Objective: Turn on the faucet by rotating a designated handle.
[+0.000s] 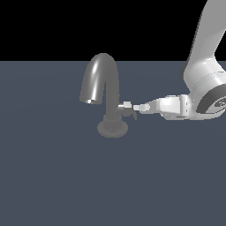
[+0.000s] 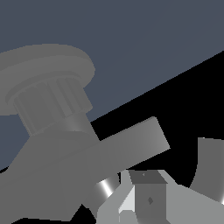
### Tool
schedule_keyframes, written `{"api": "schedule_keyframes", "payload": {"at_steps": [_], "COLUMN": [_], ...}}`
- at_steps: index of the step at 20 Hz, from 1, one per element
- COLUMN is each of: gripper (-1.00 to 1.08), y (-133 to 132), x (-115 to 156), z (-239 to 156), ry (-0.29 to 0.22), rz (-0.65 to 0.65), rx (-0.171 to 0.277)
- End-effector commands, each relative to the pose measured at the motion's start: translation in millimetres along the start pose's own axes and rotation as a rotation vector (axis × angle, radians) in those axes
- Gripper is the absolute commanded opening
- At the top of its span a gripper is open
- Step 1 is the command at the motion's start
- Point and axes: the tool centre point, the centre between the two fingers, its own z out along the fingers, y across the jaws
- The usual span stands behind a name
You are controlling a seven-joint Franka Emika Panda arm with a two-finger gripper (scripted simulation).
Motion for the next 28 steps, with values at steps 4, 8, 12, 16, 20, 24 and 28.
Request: {"api": "schedule_keyframes", "payload": {"at_steps": [4,8,12,16,20,24,28], "gripper": [-1.0,-1.0,-1.0,-1.0,-1.0,-1.0,-1.0], "y": [-11.7,-17.6,-28.8,-39.7,-50.0,-60.0,-67.1], "x": [57.7,21.4,33.4,45.2,56.9,68.3,76.6], "z": [0.5,-0.1,0.0,0.1,0.1,0.1,0.0], "ry": [-0.004,0.0,-0.001,-0.002,-0.003,-0.004,-0.005], "rz": [0.065,0.002,0.016,0.029,0.042,0.054,0.064], "rx": [0.01,0.002,0.004,0.006,0.007,0.009,0.01]}}
